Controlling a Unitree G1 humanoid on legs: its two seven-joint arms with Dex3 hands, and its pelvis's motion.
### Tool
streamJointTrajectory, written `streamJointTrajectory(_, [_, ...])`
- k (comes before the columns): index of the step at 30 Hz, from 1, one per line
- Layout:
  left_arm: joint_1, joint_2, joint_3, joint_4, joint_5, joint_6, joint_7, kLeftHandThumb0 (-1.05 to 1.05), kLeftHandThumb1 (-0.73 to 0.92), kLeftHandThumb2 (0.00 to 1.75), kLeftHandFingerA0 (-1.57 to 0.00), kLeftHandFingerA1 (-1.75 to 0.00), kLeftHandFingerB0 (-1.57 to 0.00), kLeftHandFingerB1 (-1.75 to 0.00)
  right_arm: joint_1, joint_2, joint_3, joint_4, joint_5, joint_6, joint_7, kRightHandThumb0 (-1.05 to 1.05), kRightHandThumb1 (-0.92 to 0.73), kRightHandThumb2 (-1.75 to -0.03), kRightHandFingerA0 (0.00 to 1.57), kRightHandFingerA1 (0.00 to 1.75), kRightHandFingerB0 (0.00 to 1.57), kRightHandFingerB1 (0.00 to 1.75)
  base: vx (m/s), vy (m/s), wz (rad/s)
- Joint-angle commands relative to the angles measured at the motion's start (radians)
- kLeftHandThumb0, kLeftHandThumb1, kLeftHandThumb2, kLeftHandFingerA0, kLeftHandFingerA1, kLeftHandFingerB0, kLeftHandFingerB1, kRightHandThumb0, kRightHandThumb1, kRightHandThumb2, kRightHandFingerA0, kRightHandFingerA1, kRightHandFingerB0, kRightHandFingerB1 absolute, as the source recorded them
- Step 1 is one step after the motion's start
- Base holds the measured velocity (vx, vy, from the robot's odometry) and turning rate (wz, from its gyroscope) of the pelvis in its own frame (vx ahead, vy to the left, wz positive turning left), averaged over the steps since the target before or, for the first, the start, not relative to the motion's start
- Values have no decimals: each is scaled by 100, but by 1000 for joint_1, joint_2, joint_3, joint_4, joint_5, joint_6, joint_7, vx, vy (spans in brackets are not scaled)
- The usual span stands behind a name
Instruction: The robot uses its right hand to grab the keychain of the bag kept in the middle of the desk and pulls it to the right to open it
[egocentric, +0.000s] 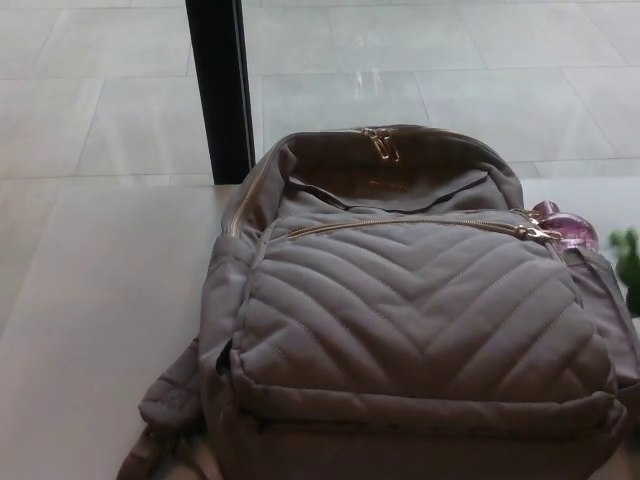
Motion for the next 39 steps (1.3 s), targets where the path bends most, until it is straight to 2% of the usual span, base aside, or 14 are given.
streamJointTrajectory(1, [17,12,11,7,-17,5,9,-93,92,83,-73,-80,-69,-60,112,-62,-114,-132,364,181,458,-94,-60,-59,0,0,0,0,0,0,0])
streamJointTrajectory(20, [18,13,33,6,-42,34,-8,-97,83,98,-67,-76,-60,-59,458,105,-890,277,633,256,166,-89,-54,-86,0,21,0,10,0,0,0])
streamJointTrajectory(21, [10,13,35,5,-46,44,-9,-91,92,81,-65,-75,-61,-53,470,131,-953,347,676,254,115,-72,-64,-59,7,56,0,23,0,0,0])
streamJointTrajectory(23, [10,11,36,1,-48,50,-11,-93,92,83,-61,-72,-57,-54,471,164,-1034,393,733,279,70,-68,-48,-88,25,63,0,21,0,0,0])
streamJointTrajectory(24, [9,10,38,2,-49,55,-2,-92,92,83,-63,-71,-54,-51,470,172,-1058,443,730,296,8,-71,-53,-86,90,104,3,23,0,0,0])
streamJointTrajectory(25, [10,11,44,5,-55,56,-6,-93,92,82,-61,-73,-52,-51,470,185,-1090,470,751,309,-15,-66,-52,-86,104,125,3,24,0,0,0])
streamJointTrajectory(29, [22,19,47,9,-52,53,2,-92,92,81,-62,-71,-54,-51,491,208,-1166,659,842,261,-1,-60,-65,-60,85,138,0,36,0,0,0])
streamJointTrajectory(30, [23,19,47,7,-51,55,8,-91,92,80,-66,-74,-57,-50,496,207,-1153,687,829,250,1,-65,-52,-86,64,95,1,35,0,0,0])
streamJointTrajectory(32, [32,25,47,-3,-50,67,12,-89,92,80,-62,-71,-51,-49,518,220,-1144,724,819,225,30,-61,-65,-60,46,81,0,35,0,0,0])
streamJointTrajectory(34, [38,26,45,-7,-41,65,36,-90,92,78,-59,-66,-42,-44,557,236,-1072,731,756,227,107,-36,-50,-104,4,54,0,52,0,0,0])
streamJointTrajectory(35, [40,29,40,-7,-32,60,48,-85,80,120,-58,-69,-35,-52,566,233,-1045,743,733,222,140,-63,-51,-86,21,60,4,42,0,0,0])
streamJointTrajectory(37, [42,33,35,-3,-22,48,60,-91,83,121,-58,-69,-37,-53,572,230,-1024,760,722,212,194,-61,-51,-85,27,62,5,43,0,0,0])
streamJointTrajectory(38, [44,36,32,-1,-19,44,55,-88,83,120,-53,-68,-34,-52,577,226,-1000,758,703,218,209,-60,-64,-59,40,67,10,34,0,0,0])
streamJointTrajectory(39, [55,33,27,-8,-14,36,54,-88,92,79,-52,-61,-38,-39,595,218,-977,757,684,203,241,-67,-53,-87,33,65,5,43,0,0,0])
